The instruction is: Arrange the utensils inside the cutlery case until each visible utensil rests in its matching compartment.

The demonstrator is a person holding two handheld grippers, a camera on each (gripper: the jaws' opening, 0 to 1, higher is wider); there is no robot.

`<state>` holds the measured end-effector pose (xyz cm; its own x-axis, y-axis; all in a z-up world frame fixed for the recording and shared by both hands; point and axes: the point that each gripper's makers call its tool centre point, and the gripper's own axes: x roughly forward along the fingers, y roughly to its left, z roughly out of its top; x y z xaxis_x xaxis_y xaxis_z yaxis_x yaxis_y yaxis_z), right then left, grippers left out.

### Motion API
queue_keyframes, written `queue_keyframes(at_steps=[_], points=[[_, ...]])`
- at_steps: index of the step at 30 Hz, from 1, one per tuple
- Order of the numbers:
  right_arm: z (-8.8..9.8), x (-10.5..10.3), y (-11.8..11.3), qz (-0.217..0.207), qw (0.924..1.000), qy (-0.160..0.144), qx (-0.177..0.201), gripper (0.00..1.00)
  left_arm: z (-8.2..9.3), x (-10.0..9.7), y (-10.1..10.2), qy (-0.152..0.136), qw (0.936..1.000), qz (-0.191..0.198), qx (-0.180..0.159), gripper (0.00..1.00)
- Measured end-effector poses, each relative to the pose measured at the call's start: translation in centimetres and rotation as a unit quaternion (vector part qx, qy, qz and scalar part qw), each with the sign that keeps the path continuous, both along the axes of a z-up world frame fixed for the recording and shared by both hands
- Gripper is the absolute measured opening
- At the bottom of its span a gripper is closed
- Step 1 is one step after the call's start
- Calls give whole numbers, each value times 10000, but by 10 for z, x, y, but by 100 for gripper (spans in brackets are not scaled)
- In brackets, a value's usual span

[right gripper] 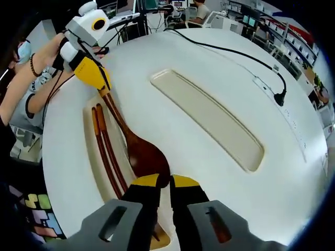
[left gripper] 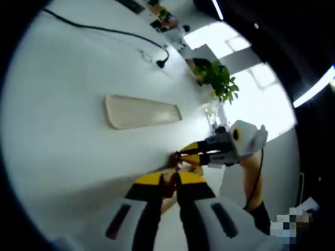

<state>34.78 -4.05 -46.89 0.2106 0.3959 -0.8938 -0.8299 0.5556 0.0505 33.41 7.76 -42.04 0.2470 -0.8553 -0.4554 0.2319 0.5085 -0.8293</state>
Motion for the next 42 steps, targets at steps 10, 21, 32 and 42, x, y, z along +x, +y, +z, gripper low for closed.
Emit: queue_keyframes(at_steps=[10,21,32,42], points=[[0,1,-2,127,9997,-11,202,6,4,-10,-5,306,9982,178,-484,6],[2,2,-9,-443,9877,511,1412,13,7,-8,-6,151,9956,333,-860,6],[27,-10,-11,-1070,9437,1236,2875,7,21,-7,-10,53,9877,466,-1493,5],[55,-24,-16,-1549,9107,1317,3595,3,31,-13,-13,61,9786,503,-1994,6]])
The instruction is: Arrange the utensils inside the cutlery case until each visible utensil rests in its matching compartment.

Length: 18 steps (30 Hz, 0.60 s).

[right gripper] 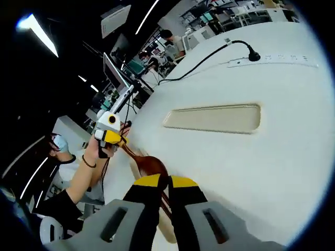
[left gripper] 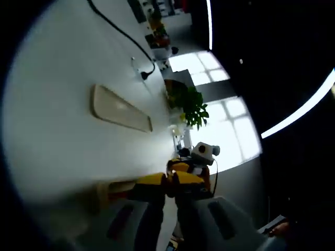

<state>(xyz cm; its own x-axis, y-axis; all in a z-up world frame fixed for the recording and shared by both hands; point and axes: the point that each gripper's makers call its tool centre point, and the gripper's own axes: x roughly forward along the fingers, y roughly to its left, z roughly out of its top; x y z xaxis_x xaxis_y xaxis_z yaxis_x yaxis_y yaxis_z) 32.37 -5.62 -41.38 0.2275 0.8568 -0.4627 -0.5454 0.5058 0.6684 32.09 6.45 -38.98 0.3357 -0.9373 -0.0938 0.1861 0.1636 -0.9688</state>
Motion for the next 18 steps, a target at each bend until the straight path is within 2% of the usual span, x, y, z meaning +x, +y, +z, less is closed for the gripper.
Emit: queue_keyframes(at_steps=[1,3,8,10,15,16,18], points=[[1,-4,0,-31,10000,2,19,2,1,-1,-1,-27,10000,-16,-13,6],[2,-11,1,-36,10000,-62,22,2,6,-5,-3,-320,9994,-94,70,6],[7,-21,-3,-146,9996,-206,95,2,14,-9,-8,-516,9986,-49,83,6],[12,-24,-5,-158,9989,-395,202,2,17,-13,-11,-644,9979,-48,76,6],[15,-30,-10,-168,9982,-488,298,1,20,-15,-13,-851,9961,90,211,7],[16,-31,-11,-162,9981,-505,312,1,20,-15,-13,-1001,9945,111,298,8],[17,-33,-13,-138,9978,-570,319,1,19,-18,-14,-1102,9930,125,394,8]])
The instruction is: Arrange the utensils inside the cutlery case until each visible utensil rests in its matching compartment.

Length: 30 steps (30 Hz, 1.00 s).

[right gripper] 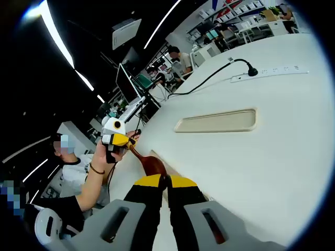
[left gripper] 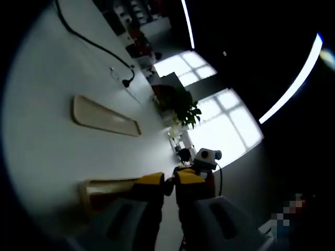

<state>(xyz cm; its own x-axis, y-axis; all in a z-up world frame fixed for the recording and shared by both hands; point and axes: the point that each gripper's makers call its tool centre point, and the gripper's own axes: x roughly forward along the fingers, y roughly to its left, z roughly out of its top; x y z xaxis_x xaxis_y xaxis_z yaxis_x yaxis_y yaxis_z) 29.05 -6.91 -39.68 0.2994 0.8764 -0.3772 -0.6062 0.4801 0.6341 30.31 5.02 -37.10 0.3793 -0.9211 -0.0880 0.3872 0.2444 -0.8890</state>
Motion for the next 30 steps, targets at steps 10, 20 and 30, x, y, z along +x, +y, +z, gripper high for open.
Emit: queue_keyframes(at_steps=[10,20,30], points=[[-12,-2,-10,-35,10000,17,-14,2,-20,-1,8,-185,9984,256,479,9],[-18,-2,-14,-17,9989,-259,-399,2,-38,13,29,-1121,9691,995,1957,1],[-25,-1,-17,-366,9983,-160,-425,2,-35,16,41,-1712,9375,1577,2585,0]])
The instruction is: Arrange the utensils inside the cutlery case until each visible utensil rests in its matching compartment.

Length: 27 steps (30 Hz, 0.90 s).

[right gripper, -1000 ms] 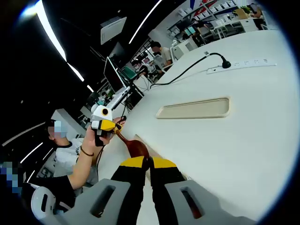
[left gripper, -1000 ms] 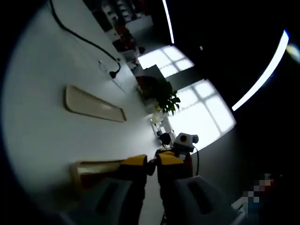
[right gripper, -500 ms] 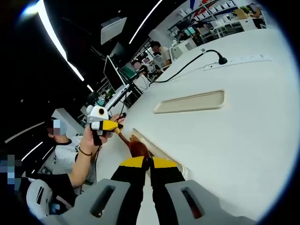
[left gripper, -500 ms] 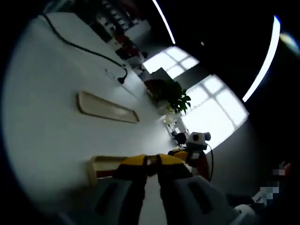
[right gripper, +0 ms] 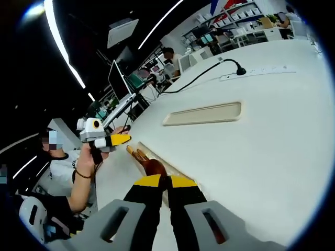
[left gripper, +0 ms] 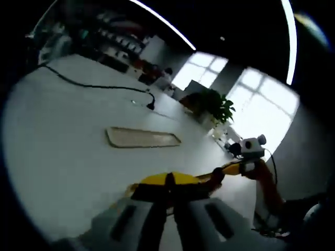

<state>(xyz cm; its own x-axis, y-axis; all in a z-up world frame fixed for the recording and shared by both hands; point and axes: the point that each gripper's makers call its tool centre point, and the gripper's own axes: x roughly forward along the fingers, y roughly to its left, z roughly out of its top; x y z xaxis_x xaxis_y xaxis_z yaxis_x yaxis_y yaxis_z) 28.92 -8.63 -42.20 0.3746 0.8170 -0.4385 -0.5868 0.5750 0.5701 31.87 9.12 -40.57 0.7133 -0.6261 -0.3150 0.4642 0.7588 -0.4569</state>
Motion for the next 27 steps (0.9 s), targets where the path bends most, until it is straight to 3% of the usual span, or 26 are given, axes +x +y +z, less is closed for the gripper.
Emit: queue_keyframes(at_steps=[4,6,9,12,15,21,27], points=[[-5,0,1,-86,9998,156,-85,2,1,-6,5,-446,9964,34,724,0],[-8,-1,2,-90,9996,226,-134,3,1,-10,5,-721,9917,7,1062,0],[-9,-3,5,-92,9995,284,-130,3,-1,-14,4,-912,9859,28,1403,0],[-10,-5,7,-109,9993,311,-165,3,2,-16,2,-1155,9815,14,1530,0],[-10,-8,8,-45,9996,140,-252,3,6,-17,10,-1275,9799,281,1508,0],[-9,-10,4,66,9990,-161,-417,3,-2,-24,28,-1229,9783,567,1566,0],[-8,-12,1,160,9967,-493,-631,3,0,-30,31,-1346,9767,637,1545,0]])
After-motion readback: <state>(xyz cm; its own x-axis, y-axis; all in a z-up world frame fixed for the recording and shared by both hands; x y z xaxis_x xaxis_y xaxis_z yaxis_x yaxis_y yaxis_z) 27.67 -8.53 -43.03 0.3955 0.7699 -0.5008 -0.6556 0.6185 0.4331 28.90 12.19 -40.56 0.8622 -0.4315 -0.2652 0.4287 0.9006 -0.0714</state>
